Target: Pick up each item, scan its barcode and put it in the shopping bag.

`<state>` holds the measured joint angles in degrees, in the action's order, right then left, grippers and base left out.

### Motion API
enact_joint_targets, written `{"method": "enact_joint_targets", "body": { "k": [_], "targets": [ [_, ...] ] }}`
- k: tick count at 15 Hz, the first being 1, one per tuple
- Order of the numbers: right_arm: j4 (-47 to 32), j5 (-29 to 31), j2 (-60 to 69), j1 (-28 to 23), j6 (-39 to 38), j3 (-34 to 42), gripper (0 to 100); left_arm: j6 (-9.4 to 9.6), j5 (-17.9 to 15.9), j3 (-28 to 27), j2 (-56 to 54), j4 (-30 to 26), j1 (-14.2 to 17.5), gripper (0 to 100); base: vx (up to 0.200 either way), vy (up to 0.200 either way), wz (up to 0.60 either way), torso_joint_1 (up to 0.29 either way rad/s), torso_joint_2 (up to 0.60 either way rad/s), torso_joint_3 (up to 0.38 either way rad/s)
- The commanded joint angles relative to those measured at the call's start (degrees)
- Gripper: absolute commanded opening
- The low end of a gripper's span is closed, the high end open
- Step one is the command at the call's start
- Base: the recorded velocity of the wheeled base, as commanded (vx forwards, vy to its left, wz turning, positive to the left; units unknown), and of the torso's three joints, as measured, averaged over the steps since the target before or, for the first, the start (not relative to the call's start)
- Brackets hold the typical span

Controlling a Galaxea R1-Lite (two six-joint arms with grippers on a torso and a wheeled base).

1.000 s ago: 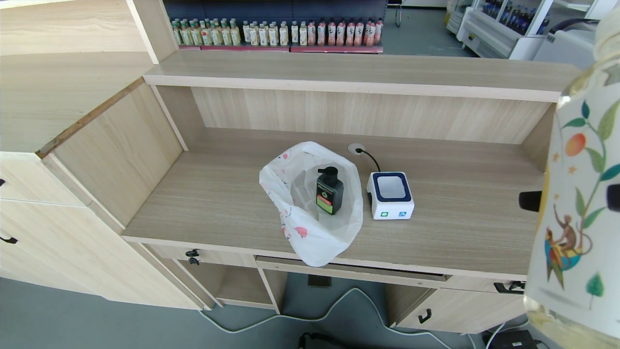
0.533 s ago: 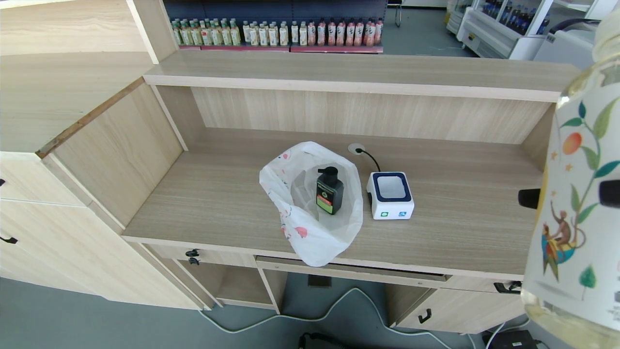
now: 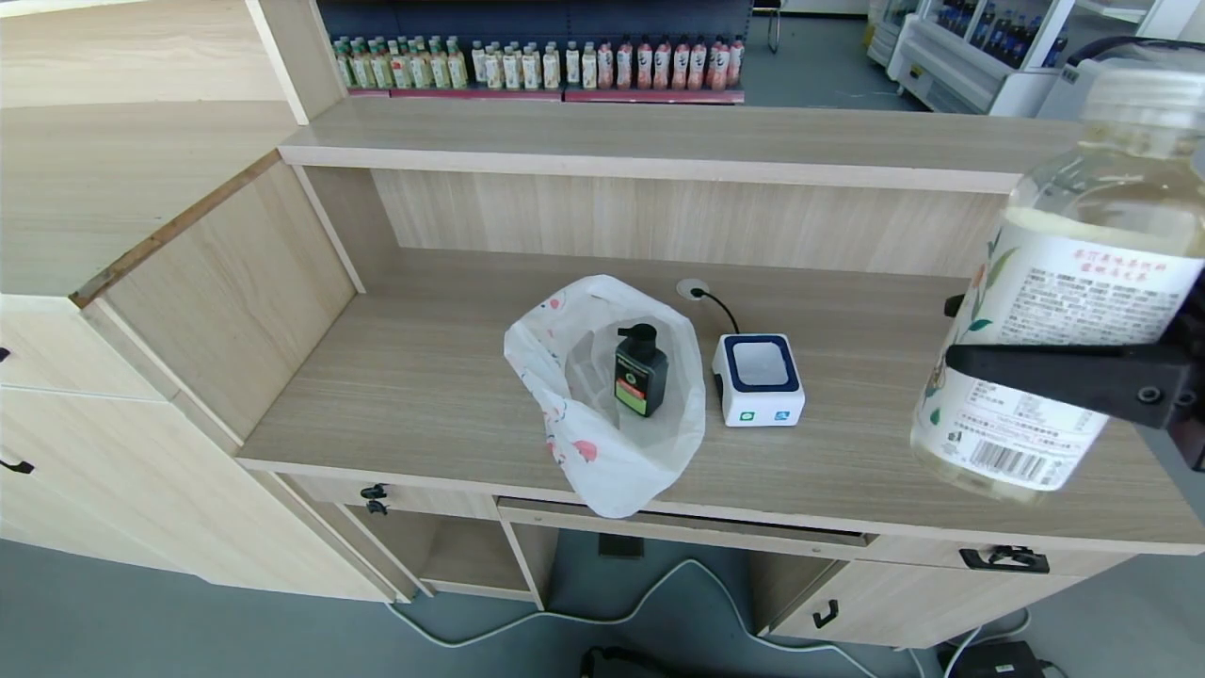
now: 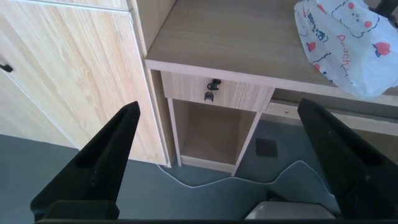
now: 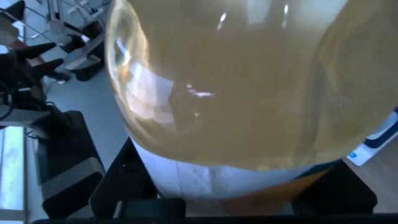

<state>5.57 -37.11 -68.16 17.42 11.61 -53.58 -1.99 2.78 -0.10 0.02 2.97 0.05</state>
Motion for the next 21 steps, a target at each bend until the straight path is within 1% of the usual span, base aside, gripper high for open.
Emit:
{"method": "enact_joint_targets", "body": {
  "k": [1, 2, 3, 5, 6, 7, 8, 10, 11, 12, 13, 14, 15, 16, 18, 21],
  "targets": [
    [12.8, 1.69, -12.26, -13.55, 16.26, 2.69, 0, -0.03, 0.03, 0.01, -0.02, 0.01, 0.04, 100, 0.0, 0.0, 0.0, 0.0, 0.0, 0.0],
    [16.84, 1.69, -14.46, -15.22, 19.6, 2.95, 0, -0.03, 0.03, 0.01, -0.02, 0.01, 0.04, 100, 0.0, 0.0, 0.0, 0.0, 0.0, 0.0],
    [25.45, 1.69, -18.85, -16.89, 24.78, 3.04, 0, 0.05, 0.03, 0.01, -0.02, 0.01, 0.04, 100, 0.0, 0.0, 0.0, 0.0, 0.0, 0.0],
    [36.53, 1.6, -24.83, -17.24, 30.23, 2.69, 0, 0.05, 0.03, 0.01, -0.02, 0.01, 0.04, 100, 0.0, 0.0, 0.0, 0.0, 0.0, 0.0],
    [43.3, 1.51, -28.52, -16.98, 32.78, 2.95, 0, -0.03, 0.03, 0.01, -0.02, 0.01, 0.04, 100, 0.0, 0.0, 0.0, 0.0, 0.0, 0.0],
    [47.25, 1.34, -30.9, -16.37, 35.15, 3.22, 0, 0.05, 0.03, 0.01, -0.02, 0.01, 0.04, 100, 0.0, 0.0, 0.0, 0.0, 0.0, 0.0],
    [49.89, 0.37, -33.09, -16.01, 39.55, 3.39, 0, -0.03, 0.03, 0.01, -0.02, 0.01, 0.04, 100, 0.0, 0.0, 0.0, 0.0, 0.0, 0.0],
    [51.65, -3.5, -35.73, -15.93, 49.48, 3.39, 0, -0.03, 0.03, 0.01, -0.02, 0.01, 0.04, 100, 0.0, 0.0, 0.0, 0.0, 0.0, 0.0],
    [51.47, -7.19, -37.14, -15.93, 54.05, 3.3, 0, -0.03, 0.03, 0.01, -0.02, 0.01, 0.04, 100, 0.0, 0.0, 0.0, 0.0, 0.0, 0.0],
    [51.29, -9.03, -37.75, -15.93, 56.33, 3.22, 0, -0.03, 0.03, 0.01, -0.02, 0.01, 0.04, 100, 0.0, 0.0, 0.0, 0.0, 0.0, 0.0],
    [51.03, -11.23, -38.89, -15.93, 60.99, 3.04, 0, -0.03, 0.03, 0.01, -0.02, 0.01, 0.04, 100, 0.0, 0.0, 0.0, 0.0, 0.0, 0.0],
    [51.03, -12.55, -39.6, -15.84, 64.07, 3.04, 0, -0.03, 0.03, 0.01, -0.02, 0.01, 0.04, 100, 0.0, 0.0, 0.0, 0.0, 0.0, 0.0],
    [51.03, -12.73, -39.68, -15.75, 64.24, 3.04, 0, -0.03, 0.03, 0.01, -0.02, 0.01, 0.13, 100, 0.0, 0.0, 0.0, 0.0, 0.0, 0.0],
    [51.29, -15.89, -41.53, -15.49, 67.67, 2.78, 0, -0.03, 0.03, 0.01, -0.02, 0.01, 0.04, 100, 0.0, 0.0, 0.0, 0.0, 0.0, 0.0],
    [51.21, -19.32, -43.64, -15.49, 71.1, 0.67, 0, -0.03, 0.03, 0.01, -0.02, 0.01, 0.04, 100, 0.0, 0.0, 0.0, 0.0, 0.0, 0.0],
    [51.47, -21.6, -45.57, -15.49, 74.7, -0.56, 0, -0.03, 0.03, 0.01, -0.02, 0.01, 0.04, 100, 0.0, 0.0, 0.0, 0.0, 0.0, 0.0]
  ]
}}
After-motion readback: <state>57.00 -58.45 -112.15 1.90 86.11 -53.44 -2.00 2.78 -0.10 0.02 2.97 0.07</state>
